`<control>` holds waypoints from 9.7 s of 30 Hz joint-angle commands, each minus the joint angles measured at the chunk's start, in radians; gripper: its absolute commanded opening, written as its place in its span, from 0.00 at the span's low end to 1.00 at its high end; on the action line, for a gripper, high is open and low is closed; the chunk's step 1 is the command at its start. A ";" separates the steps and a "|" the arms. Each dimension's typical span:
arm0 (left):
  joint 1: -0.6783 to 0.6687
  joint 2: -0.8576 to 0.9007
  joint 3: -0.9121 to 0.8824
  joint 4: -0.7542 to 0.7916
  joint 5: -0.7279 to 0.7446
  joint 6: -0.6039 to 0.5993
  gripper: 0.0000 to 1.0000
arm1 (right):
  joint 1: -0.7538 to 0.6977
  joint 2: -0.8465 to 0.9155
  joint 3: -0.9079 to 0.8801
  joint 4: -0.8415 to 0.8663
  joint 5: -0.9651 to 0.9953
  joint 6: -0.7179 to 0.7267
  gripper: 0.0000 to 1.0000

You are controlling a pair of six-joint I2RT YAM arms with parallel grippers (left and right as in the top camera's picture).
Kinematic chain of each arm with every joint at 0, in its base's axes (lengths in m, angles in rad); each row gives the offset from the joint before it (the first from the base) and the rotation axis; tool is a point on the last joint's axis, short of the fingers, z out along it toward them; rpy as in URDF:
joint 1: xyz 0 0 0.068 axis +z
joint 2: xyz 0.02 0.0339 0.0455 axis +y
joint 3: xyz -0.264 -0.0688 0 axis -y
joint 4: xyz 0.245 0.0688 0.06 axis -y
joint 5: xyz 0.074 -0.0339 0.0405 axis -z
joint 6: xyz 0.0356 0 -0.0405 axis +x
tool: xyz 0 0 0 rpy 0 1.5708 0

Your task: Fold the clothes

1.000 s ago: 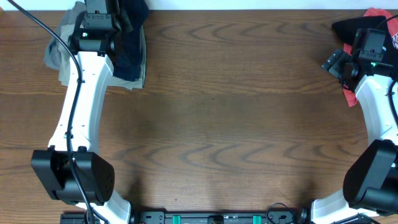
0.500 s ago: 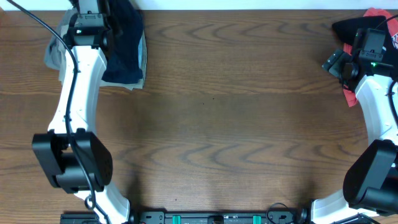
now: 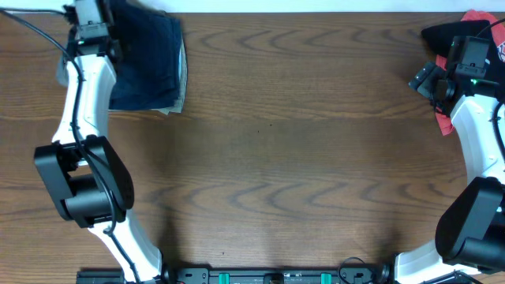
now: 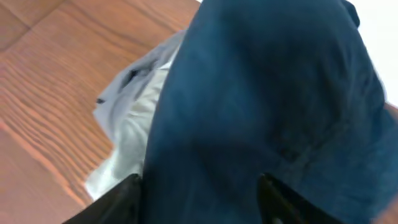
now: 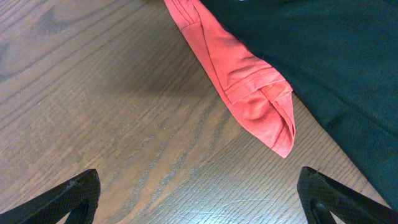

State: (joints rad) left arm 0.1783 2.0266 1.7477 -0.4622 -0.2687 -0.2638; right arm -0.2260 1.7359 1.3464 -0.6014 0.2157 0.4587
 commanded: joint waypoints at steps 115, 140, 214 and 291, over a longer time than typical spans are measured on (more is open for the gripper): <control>-0.328 -0.879 -0.299 -0.716 0.440 -0.153 0.98 | 0.000 -0.010 0.011 0.003 0.013 -0.011 0.99; -0.581 -1.301 -0.769 -0.610 0.427 -0.078 0.98 | 0.000 -0.010 0.011 0.003 0.013 -0.011 0.99; -0.173 -2.023 -1.744 0.407 0.434 0.312 0.98 | 0.000 -0.010 0.011 0.003 0.013 -0.011 0.99; -0.173 -2.023 -1.744 0.407 0.434 0.312 0.98 | 0.249 -1.379 -0.851 0.150 -0.042 0.008 0.99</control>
State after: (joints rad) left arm -0.0002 0.0101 0.0196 -0.0193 0.1509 0.0341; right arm -0.0044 0.4244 0.6010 -0.5018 0.2398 0.4606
